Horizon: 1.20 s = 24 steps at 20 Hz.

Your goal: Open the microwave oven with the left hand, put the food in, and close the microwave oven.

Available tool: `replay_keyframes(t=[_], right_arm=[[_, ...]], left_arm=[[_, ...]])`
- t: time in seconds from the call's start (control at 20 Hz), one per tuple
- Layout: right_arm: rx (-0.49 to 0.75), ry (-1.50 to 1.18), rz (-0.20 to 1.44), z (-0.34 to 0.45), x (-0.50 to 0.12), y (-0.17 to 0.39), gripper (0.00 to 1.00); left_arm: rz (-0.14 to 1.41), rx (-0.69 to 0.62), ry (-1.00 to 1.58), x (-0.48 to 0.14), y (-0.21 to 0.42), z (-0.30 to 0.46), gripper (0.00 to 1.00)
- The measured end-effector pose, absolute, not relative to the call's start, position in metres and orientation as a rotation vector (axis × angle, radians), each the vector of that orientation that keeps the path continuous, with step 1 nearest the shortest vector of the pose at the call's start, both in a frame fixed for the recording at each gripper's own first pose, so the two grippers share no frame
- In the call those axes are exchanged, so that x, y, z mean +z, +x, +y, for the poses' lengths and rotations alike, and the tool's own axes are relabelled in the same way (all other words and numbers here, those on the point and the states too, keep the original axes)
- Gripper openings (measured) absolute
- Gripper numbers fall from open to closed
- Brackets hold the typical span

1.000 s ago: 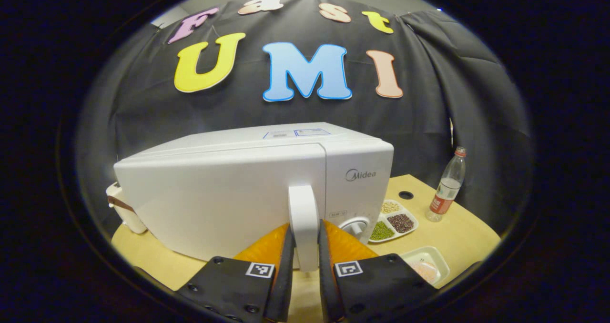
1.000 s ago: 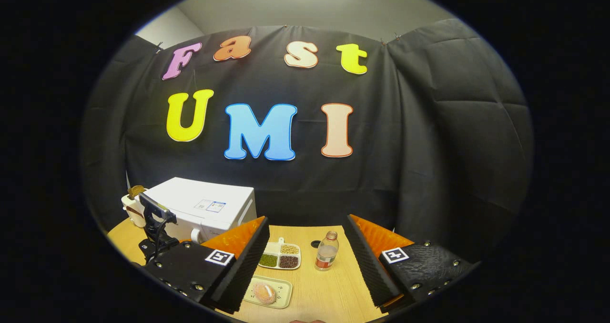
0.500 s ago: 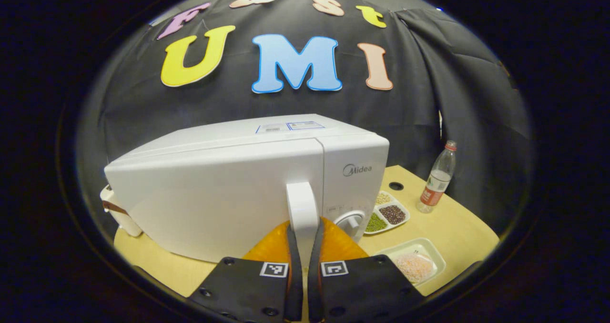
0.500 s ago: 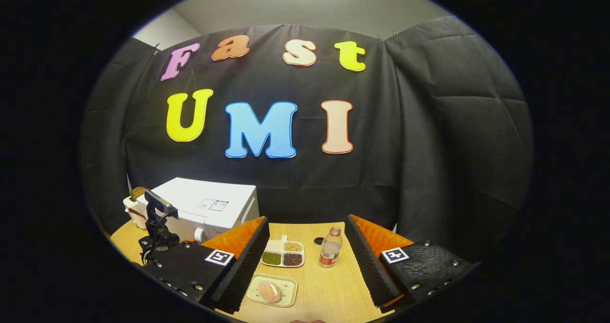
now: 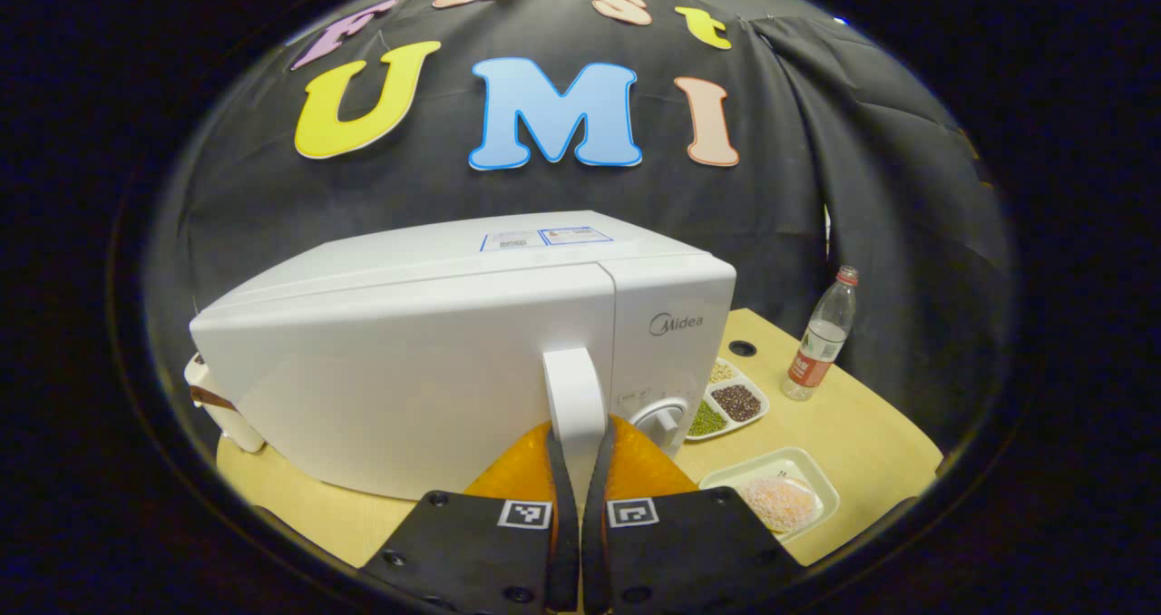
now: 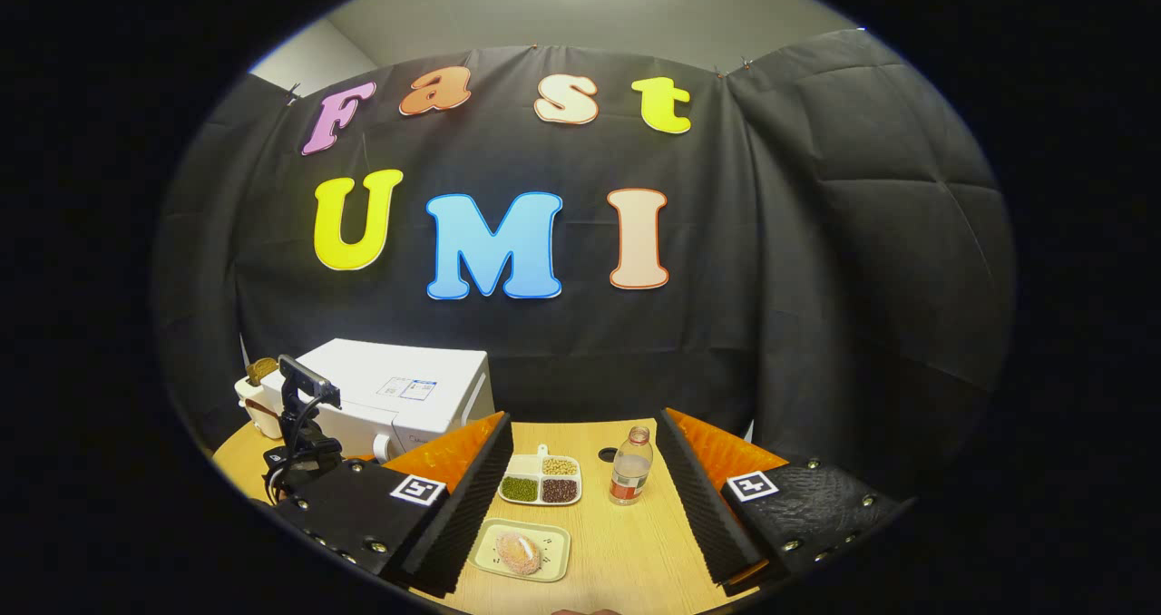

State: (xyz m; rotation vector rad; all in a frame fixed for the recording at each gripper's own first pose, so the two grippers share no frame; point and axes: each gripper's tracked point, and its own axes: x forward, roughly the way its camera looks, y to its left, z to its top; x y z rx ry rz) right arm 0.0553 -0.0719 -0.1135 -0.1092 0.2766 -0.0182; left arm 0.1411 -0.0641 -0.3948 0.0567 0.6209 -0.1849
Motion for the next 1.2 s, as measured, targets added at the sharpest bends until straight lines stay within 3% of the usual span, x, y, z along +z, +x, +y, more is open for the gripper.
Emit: replay_keyframes(t=[0.35, 1.2], right_arm=[[-0.041, -0.104, 0.278, -0.071, -0.112, 0.047, 0.96], [0.042, -0.052, 0.317, 0.002, -0.128, -0.004, 0.97]], left_arm=[[0.641, -0.22, 0.056, -0.392, 0.139, -0.064, 0.07], [0.681, -0.561, 0.108, -0.351, -0.043, 0.003, 0.07]])
